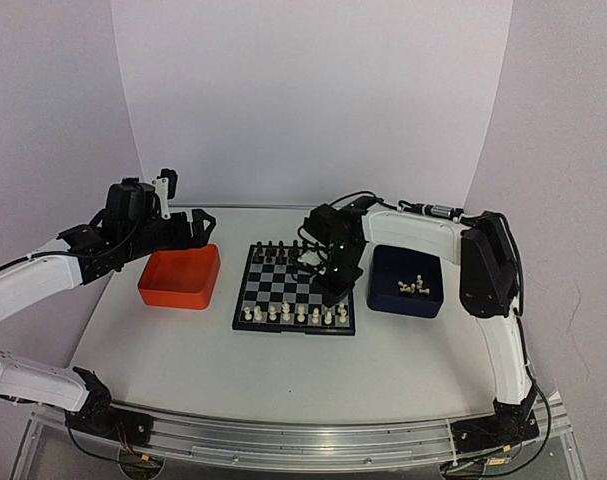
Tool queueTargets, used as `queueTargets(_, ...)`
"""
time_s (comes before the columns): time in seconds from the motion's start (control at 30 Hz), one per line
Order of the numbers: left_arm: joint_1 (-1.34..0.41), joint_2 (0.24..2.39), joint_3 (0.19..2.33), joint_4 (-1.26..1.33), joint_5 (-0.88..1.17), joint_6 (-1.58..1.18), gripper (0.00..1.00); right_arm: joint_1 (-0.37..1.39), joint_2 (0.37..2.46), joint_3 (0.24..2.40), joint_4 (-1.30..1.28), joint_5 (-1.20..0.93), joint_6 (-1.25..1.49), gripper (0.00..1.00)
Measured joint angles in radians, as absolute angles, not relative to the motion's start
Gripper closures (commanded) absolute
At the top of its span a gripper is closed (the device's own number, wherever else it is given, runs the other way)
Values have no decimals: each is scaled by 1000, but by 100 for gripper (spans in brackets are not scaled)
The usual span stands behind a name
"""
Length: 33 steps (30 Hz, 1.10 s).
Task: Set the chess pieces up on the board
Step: Place the chess piece on the chessboard.
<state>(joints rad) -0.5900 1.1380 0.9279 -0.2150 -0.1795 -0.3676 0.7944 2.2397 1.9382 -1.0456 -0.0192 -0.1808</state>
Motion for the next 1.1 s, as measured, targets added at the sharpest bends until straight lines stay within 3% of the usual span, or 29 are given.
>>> queueTargets(0.63,-590,1137,928,-229,-179,-367,0,795,2302,1972,-1052,28,-172,99)
queueTargets(1.1,-590,1137,928,-229,-168,-366,0,795,2302,1972,-1042,27,-136,78)
